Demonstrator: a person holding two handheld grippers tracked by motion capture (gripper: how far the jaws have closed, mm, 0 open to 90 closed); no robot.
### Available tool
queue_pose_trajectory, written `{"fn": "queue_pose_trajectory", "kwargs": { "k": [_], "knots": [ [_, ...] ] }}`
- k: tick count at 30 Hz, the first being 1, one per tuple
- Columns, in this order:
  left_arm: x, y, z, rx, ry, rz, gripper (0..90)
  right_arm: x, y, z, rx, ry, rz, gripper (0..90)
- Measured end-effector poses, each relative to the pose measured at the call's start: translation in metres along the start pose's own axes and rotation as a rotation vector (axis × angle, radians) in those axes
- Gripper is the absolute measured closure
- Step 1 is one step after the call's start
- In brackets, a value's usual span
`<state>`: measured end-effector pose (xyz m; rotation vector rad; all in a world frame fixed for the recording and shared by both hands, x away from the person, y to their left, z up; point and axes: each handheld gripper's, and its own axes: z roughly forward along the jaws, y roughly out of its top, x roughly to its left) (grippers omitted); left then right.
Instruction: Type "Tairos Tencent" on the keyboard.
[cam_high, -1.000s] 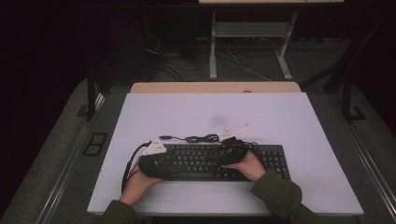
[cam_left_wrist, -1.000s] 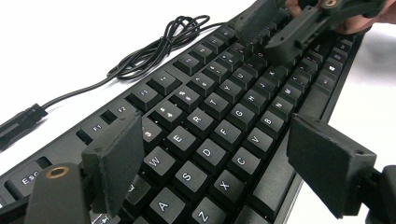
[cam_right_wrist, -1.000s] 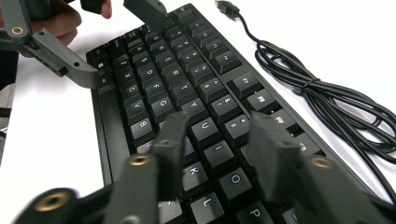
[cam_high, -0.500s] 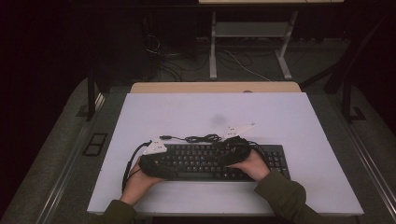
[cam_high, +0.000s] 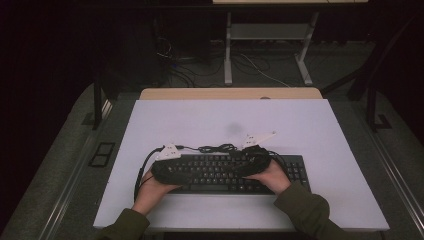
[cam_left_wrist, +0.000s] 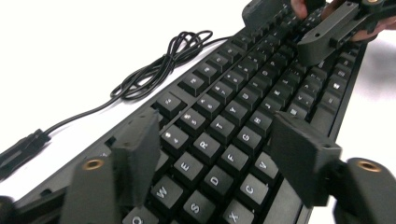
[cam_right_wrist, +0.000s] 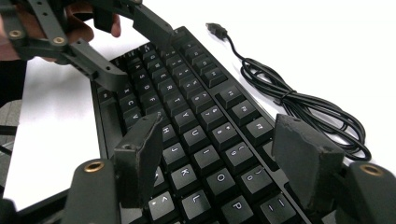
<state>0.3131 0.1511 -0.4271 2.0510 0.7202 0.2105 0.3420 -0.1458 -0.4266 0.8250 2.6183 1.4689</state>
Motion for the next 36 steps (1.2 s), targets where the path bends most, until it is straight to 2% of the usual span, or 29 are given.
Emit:
{"fn": "queue_pose_trajectory", "kwargs": {
  "k": [3,8,11,18,20,23,36],
  "knots": [
    [0.001,0.003,0.002,0.006,-0.007,0.004,42.0,0.000,0.000,-0.001,-0.003,-0.001,-0.002,33.3],
    [0.002,0.010,0.007,0.030,-0.016,0.039,50.3,0.000,0.001,-0.002,-0.007,-0.001,-0.003,33.2],
    [0.002,0.012,0.008,0.024,-0.014,0.035,57.6,0.000,0.001,-0.002,-0.009,0.001,-0.002,33.2],
    [0.002,0.013,0.011,0.028,-0.021,0.022,84.6,0.002,0.001,-0.001,-0.008,0.002,-0.002,32.3],
    [0.002,0.013,0.012,0.037,-0.027,0.026,88.9,0.002,0.001,-0.001,-0.008,-0.001,-0.005,31.9],
    [0.002,0.011,0.014,0.050,-0.023,0.016,89.0,0.002,0.001,-0.001,-0.007,-0.004,-0.004,31.8],
    [0.004,0.005,0.019,0.090,-0.025,0.017,89.0,0.002,0.001,-0.002,-0.008,-0.008,-0.006,31.8]
  ]
}}
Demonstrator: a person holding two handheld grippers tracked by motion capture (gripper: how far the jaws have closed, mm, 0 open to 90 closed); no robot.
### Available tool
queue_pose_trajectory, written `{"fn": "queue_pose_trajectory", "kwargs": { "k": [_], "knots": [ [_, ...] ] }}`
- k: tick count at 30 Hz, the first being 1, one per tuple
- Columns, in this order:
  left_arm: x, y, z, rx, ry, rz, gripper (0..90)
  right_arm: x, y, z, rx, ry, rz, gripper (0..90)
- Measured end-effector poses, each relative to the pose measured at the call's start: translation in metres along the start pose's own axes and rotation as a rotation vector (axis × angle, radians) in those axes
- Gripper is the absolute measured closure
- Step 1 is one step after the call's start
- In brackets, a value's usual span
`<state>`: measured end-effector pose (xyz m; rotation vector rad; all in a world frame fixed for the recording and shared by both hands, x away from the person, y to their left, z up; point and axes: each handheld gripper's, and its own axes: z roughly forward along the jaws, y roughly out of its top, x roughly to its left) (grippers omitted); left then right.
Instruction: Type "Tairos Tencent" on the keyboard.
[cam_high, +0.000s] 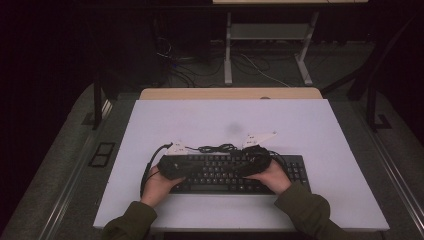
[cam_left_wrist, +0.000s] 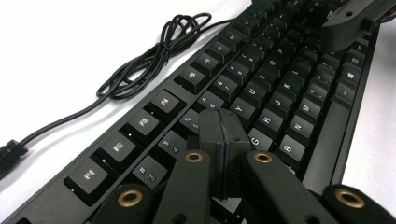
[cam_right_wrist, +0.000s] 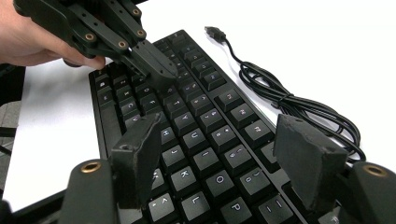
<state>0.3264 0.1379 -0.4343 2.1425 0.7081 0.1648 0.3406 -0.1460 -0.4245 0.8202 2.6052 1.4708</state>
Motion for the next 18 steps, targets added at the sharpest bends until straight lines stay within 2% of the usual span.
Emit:
{"fn": "queue_pose_trajectory", "kwargs": {
  "k": [14,18],
  "knots": [
    [-0.0005,-0.0007,0.0020,0.004,0.000,-0.008,89.0,0.0006,0.0002,0.0005,-0.002,-0.003,-0.002,31.8],
    [-0.0001,-0.0012,0.0029,0.015,0.002,0.001,89.0,0.0007,0.0001,0.0007,-0.002,-0.004,-0.002,31.8]
  ]
}}
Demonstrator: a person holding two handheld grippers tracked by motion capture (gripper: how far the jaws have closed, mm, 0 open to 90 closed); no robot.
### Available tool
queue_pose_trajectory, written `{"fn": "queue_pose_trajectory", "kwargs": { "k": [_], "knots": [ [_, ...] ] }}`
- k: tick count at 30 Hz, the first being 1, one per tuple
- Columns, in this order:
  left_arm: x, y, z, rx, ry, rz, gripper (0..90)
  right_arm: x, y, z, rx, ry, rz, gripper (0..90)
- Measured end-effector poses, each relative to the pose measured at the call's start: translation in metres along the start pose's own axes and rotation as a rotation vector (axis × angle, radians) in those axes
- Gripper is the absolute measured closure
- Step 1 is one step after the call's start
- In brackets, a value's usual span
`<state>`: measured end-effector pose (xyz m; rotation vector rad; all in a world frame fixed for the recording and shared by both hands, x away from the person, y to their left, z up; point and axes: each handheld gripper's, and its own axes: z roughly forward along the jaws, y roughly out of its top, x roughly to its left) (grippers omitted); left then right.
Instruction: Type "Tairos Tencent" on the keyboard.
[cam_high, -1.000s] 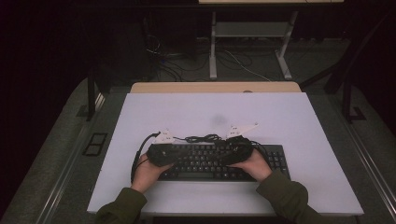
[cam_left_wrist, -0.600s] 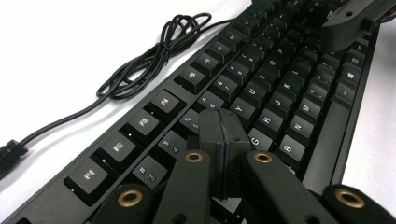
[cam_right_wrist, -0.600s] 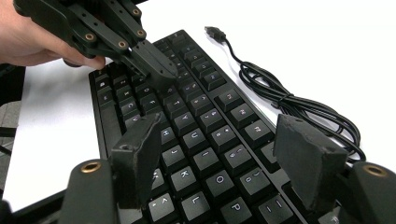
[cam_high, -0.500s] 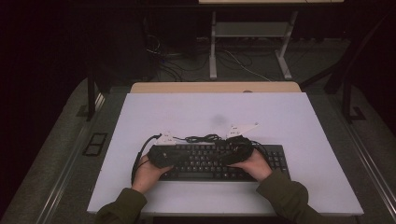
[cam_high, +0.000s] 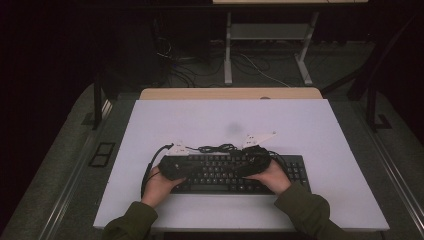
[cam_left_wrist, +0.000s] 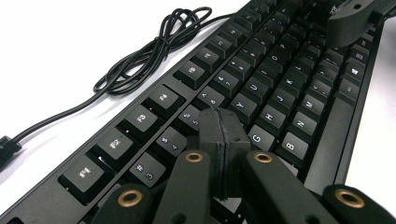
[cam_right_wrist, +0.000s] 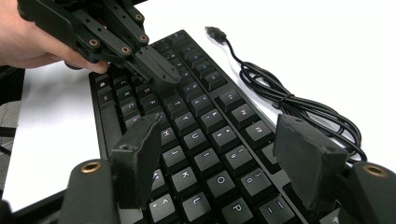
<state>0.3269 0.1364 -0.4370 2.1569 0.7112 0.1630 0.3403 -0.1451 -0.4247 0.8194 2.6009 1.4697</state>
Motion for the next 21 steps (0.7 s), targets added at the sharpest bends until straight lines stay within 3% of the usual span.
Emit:
{"fn": "queue_pose_trajectory", "kwargs": {
  "k": [21],
  "knots": [
    [-0.0005,0.0014,-0.0029,-0.015,0.001,-0.004,89.0,-0.0002,0.0002,-0.0003,0.001,0.000,-0.001,31.8]
  ]
}}
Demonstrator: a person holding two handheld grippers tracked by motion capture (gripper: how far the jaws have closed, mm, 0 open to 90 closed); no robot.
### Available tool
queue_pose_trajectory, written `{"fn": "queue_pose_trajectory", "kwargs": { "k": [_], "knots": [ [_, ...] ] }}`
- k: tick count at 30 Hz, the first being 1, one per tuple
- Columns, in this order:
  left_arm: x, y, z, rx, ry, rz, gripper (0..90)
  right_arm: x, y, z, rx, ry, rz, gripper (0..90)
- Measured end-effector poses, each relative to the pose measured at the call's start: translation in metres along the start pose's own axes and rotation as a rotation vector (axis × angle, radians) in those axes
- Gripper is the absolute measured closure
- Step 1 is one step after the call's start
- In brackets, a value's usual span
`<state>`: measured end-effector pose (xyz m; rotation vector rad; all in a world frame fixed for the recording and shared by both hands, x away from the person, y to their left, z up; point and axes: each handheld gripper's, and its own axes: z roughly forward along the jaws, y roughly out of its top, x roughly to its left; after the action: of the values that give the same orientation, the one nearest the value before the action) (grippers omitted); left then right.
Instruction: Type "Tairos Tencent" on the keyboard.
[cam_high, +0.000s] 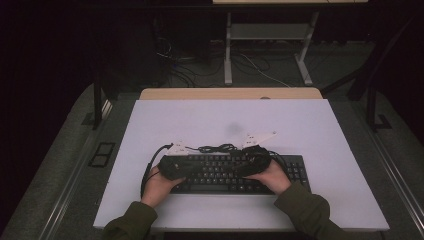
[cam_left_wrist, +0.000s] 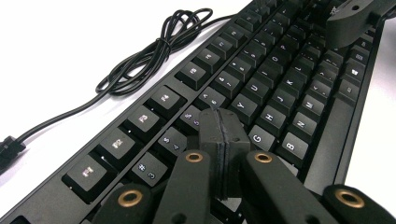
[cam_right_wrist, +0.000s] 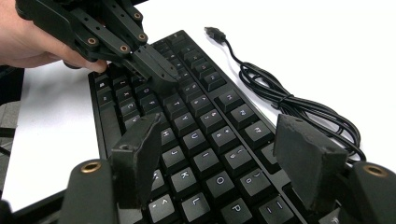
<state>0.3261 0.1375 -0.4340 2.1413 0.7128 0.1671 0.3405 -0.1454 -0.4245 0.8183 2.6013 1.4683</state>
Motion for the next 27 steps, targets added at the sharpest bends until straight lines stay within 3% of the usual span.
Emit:
{"fn": "queue_pose_trajectory", "kwargs": {
  "k": [7,27],
  "knots": [
    [-0.001,0.001,-0.006,-0.024,-0.001,-0.010,87.4,0.000,0.000,0.000,-0.001,-0.001,0.001,31.8],
    [-0.002,-0.009,-0.026,-0.053,0.030,-0.029,48.1,0.000,0.000,0.000,0.001,0.005,0.003,33.5]
  ]
}}
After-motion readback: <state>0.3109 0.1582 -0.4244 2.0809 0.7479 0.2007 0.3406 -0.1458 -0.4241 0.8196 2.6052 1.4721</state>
